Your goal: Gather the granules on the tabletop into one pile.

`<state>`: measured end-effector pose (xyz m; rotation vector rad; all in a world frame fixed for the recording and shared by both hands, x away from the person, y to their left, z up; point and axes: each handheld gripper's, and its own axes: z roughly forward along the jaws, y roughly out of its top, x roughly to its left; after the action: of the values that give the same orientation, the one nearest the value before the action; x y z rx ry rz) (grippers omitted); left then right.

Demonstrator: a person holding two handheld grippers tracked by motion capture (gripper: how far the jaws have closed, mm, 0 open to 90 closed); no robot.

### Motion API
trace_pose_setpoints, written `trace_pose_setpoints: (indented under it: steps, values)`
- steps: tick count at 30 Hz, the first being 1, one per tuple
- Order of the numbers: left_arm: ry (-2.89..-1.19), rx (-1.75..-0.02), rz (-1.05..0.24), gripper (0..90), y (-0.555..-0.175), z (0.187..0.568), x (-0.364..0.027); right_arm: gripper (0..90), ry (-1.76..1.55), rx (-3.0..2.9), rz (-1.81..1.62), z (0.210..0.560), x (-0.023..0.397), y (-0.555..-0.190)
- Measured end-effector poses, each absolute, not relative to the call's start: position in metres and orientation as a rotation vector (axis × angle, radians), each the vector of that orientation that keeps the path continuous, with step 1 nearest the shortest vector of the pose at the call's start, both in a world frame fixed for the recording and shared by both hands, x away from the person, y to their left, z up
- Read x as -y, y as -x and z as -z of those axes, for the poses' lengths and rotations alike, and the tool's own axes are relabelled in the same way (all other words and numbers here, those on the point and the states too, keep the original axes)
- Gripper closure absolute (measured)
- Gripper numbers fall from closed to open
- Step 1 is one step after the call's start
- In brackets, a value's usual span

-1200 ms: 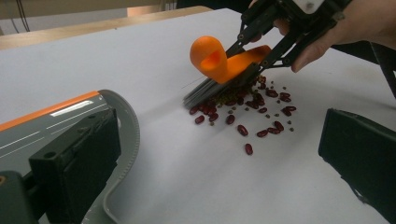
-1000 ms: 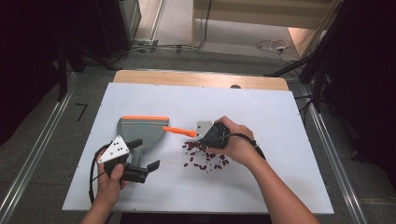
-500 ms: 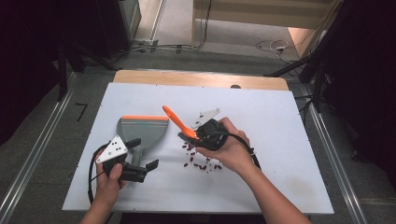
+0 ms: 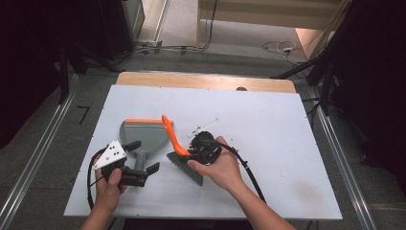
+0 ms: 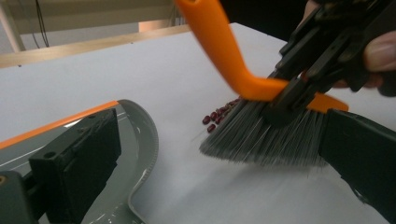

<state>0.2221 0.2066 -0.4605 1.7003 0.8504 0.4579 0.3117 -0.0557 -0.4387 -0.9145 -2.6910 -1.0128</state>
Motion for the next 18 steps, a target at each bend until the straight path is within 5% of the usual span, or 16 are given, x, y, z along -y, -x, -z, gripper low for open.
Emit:
trace_pose_setpoints:
  steps: [18]
  values:
    - [-1.716, -0.856, -0.446, 0.0, -0.223, 0.463, -0.206, 67.1, 1.254, 2.599, 0.937, 0.473, 0.075, -0.360]
